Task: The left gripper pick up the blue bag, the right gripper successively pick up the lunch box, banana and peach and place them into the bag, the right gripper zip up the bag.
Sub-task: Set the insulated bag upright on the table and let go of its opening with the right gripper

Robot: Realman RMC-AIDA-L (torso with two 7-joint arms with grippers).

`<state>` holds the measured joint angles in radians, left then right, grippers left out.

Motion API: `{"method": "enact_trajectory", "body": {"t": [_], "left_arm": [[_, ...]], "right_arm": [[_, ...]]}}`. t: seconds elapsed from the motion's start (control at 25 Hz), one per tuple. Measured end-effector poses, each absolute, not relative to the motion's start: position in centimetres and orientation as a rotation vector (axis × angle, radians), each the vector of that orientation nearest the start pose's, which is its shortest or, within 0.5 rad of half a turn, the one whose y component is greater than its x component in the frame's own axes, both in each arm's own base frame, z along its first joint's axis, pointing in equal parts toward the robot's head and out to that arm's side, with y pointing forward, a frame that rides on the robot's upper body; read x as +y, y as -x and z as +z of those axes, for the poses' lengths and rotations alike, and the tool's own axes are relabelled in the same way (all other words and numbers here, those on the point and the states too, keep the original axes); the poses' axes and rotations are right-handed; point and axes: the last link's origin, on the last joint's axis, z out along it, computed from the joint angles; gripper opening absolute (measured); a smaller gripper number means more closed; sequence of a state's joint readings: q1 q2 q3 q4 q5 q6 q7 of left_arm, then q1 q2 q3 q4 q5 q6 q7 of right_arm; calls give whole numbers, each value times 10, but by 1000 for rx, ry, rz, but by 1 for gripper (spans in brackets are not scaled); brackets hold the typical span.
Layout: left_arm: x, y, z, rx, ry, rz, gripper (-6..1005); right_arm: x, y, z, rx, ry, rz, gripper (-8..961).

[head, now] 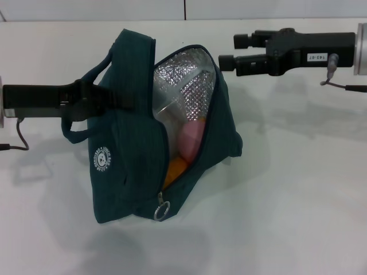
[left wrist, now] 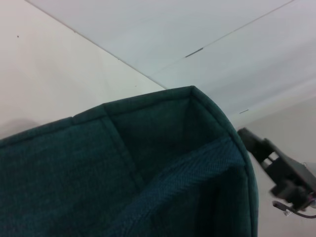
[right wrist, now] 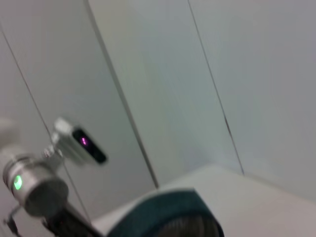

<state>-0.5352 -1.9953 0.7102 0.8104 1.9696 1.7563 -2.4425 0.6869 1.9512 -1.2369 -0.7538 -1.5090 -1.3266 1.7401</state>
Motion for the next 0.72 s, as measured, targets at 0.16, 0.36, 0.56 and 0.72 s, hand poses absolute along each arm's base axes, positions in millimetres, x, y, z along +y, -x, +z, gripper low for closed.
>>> {"method": "enact_trajectory", "body": {"t": [0.16,0.36,0.56,0.72], "left_arm": [[332,244,55,-1867,2467,-799,42],[332,244,55,-1867,2469,-797,43],[332,244,55,-1856,2475,-795,43],[332,244,55,-1849,2480,-796,43]], "right_arm": [[399,-143,7,617,2807,653,845],[403,-121,5,639,2814,498,842],[410,-98,3,708,2821,466,841],[415,-91,1,756,2806,426,841]]}}
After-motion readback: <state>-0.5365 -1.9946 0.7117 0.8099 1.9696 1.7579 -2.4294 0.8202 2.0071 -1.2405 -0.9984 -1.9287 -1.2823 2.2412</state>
